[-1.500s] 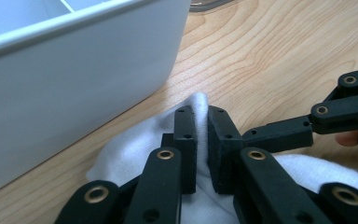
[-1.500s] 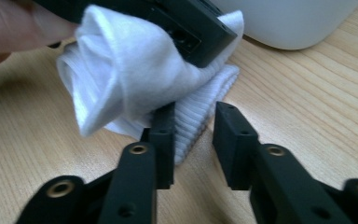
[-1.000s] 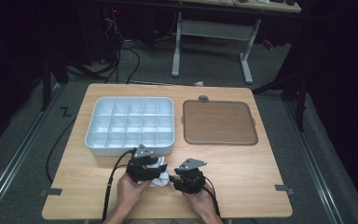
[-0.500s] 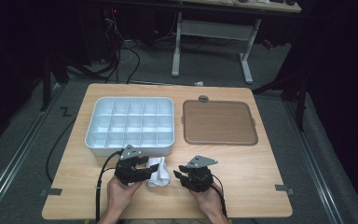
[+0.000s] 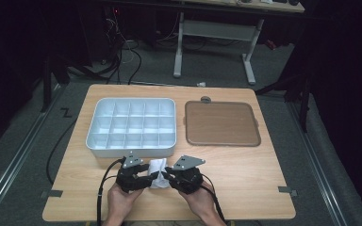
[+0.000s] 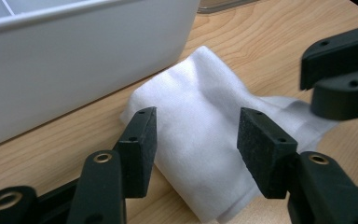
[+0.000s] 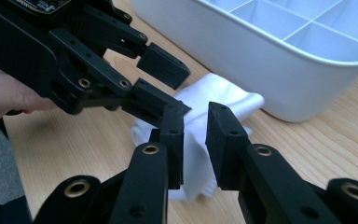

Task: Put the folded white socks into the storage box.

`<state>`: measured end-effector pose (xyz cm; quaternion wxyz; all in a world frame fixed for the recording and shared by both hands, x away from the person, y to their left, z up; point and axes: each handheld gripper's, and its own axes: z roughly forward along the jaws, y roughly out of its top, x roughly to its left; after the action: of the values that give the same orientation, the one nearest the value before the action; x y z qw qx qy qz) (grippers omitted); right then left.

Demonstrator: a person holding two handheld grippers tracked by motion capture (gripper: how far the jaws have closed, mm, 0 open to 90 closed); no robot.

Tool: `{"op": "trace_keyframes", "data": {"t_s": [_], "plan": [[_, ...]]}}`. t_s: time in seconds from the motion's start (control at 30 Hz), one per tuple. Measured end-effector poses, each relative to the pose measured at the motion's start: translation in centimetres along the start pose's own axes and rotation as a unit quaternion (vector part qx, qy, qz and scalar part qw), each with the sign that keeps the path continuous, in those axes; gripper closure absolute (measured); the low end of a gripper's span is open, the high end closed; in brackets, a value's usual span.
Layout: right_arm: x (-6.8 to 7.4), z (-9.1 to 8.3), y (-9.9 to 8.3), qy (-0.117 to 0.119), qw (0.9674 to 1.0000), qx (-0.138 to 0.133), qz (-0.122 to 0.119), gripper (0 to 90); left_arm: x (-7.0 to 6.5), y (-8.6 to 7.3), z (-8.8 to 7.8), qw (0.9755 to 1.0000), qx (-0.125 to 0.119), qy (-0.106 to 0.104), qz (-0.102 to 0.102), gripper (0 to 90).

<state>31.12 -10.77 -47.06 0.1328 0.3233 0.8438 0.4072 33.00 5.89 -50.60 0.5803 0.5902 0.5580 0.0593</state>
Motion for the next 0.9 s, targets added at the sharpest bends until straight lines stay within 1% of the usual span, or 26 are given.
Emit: {"op": "trace_keyframes", "data": {"t_s": [0.03, 0.07, 0.1, 0.13, 0.17, 0.2, 0.23, 0.27, 0.3, 0.33, 0.37, 0.4, 0.47, 0.53, 0.6, 0.63, 0.67, 0.73, 0.77, 0.8, 0.9], "plan": [[0.0, 0.3, 0.1, 0.000, 1.0000, 0.003, 0.000, 77.0, 0.0, -0.2, 0.1, 1.0000, 0.001, 0.002, 0.004, 48.9], [0.0, 1.0, 0.1, 0.000, 0.9999, 0.012, -0.003, 77.0, 0.1, -0.4, 0.2, 0.9999, 0.007, 0.006, 0.009, 49.8], [0.0, 1.4, -0.1, -0.004, 0.9998, 0.019, -0.003, 76.9, 0.2, -0.5, 0.3, 0.9998, 0.011, 0.011, 0.012, 49.8], [0.0, 1.4, -0.1, -0.004, 0.9998, 0.019, -0.003, 76.9, 0.2, -0.5, 0.3, 0.9998, 0.011, 0.011, 0.012, 49.4], [-0.1, 1.7, -0.3, -0.009, 0.9995, 0.028, -0.004, 76.9, 0.3, -0.7, 0.5, 0.9995, 0.015, 0.022, 0.017, 49.4], [-0.4, 2.2, -0.7, -0.012, 0.9992, 0.039, -0.004, 76.8, 0.4, -0.8, 0.5, 0.9994, 0.016, 0.026, 0.019, 49.0], [-0.6, 2.4, -1.0, -0.013, 0.9990, 0.044, -0.002, 76.8, 0.4, -0.9, 0.5, 0.9994, 0.016, 0.026, 0.017, 49.0], [-0.8, 2.8, -1.6, -0.017, 0.9983, 0.056, 0.002, 76.8, 0.4, -1.0, 0.5, 0.9994, 0.017, 0.025, 0.016, 48.9], [-1.1, 3.0, -2.3, -0.018, 0.9980, 0.061, 0.007, 76.9, 0.5, -1.2, 0.6, 0.9995, 0.016, 0.023, 0.014, 48.8], [-1.3, 3.1, -2.5, -0.017, 0.9981, 0.059, 0.009, 76.9, 0.6, -1.2, 0.7, 0.9997, 0.013, 0.021, 0.008, 48.8], [-1.3, 3.1, -2.7, -0.021, 0.9979, 0.060, 0.011, 76.9, 0.7, -1.2, 0.7, 0.9997, 0.014, 0.019, 0.007, 48.8], [-1.4, 3.2, -2.8, -0.024, 0.9979, 0.060, 0.007, 76.9, 0.8, -1.2, 0.8, 0.9998, 0.013, 0.018, 0.003, 48.8], [-1.6, 3.3, -2.9, -0.025, 0.9979, 0.059, 0.009, 76.9, 0.9, -1.2, 0.9, 0.9997, 0.015, 0.018, 0.003, 48.7], [-1.9, 3.4, -3.2, -0.019, 0.9982, 0.052, 0.022, 76.9, 1.0, -1.2, 0.9, 0.9997, 0.012, 0.017, 0.008, 48.7], [-1.9, 3.5, -3.4, -0.019, 0.9985, 0.047, 0.020, 77.0, 1.0, -1.4, 1.0, 0.9998, 0.007, 0.017, 0.013, 48.9], [-2.0, 3.5, -3.5, -0.018, 0.9985, 0.047, 0.020, 77.0, 1.1, -1.4, 1.0, 0.9998, 0.006, 0.015, 0.007, 48.9], [-2.0, 3.5, -3.5, -0.018, 0.9985, 0.047, 0.020, 77.0, 1.1, -1.4, 1.0, 0.9998, 0.006, 0.015, 0.007, 48.7], [-2.2, 3.5, -3.5, -0.013, 0.9984, 0.047, 0.028, 77.0, 1.3, -1.2, 1.0, 0.9999, 0.008, 0.012, 0.000, 48.4], [-2.2, 3.5, -3.5, -0.012, 0.9985, 0.046, 0.028, 77.0, 1.4, -1.2, 1.0, 0.9999, 0.008, 0.011, -0.001, 48.0], [-2.2, 3.6, -3.5, -0.012, 0.9985, 0.043, 0.030, 77.0, 1.6, -1.0, 1.1, 0.9998, 0.006, 0.014, -0.010, 46.8], [-2.1, 3.7, -3.5, -0.013, 0.9986, 0.042, 0.030, 76.9, 1.8, -0.9, 1.0, 0.9998, 0.004, 0.017, -0.011, 45.5]]}}
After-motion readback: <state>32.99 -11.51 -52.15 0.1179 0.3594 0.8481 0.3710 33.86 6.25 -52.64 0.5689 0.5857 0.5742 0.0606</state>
